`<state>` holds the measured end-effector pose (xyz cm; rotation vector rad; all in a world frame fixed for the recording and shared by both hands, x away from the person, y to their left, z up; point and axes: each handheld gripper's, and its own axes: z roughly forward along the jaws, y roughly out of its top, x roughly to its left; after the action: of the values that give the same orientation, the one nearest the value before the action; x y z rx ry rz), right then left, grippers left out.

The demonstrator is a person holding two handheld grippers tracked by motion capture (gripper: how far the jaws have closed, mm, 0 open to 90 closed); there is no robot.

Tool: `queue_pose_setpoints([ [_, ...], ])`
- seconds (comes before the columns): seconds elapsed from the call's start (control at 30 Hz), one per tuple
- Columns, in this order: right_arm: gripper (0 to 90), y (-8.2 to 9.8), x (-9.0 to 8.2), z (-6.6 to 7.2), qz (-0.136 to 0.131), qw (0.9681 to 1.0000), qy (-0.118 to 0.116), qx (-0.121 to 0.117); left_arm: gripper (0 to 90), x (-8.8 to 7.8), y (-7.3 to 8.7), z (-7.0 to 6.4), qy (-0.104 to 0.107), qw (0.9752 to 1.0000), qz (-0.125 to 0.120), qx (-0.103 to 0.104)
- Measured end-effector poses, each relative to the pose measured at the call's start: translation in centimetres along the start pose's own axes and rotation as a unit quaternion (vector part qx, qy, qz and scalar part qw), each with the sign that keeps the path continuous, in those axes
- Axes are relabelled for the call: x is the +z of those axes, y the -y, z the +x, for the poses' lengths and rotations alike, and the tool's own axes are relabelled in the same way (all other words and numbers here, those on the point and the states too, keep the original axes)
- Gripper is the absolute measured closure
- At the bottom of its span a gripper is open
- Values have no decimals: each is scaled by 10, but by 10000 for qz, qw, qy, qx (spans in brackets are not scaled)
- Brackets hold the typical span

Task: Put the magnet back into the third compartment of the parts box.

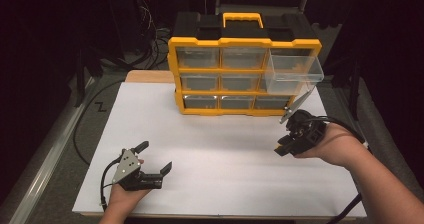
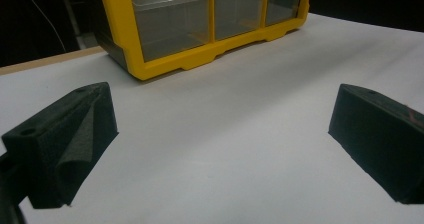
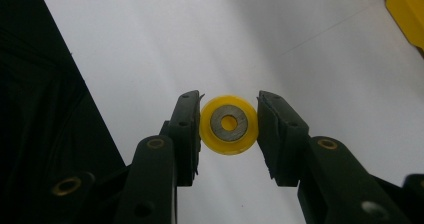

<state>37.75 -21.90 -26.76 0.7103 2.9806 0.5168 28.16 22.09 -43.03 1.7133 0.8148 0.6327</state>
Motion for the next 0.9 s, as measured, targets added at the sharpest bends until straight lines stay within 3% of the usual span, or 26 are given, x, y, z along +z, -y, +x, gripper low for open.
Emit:
queue_pose_setpoints([
  [0.63, 650, -14, -35, 2, 114, 9997, 168, -120, 2, 0, 0, 0, 36, 10000, 8, -14],
  [0.9, 650, -16, -49, 1, 48, 9997, 232, -92, 2, 1, 0, 0, 42, 10000, 27, 12],
])
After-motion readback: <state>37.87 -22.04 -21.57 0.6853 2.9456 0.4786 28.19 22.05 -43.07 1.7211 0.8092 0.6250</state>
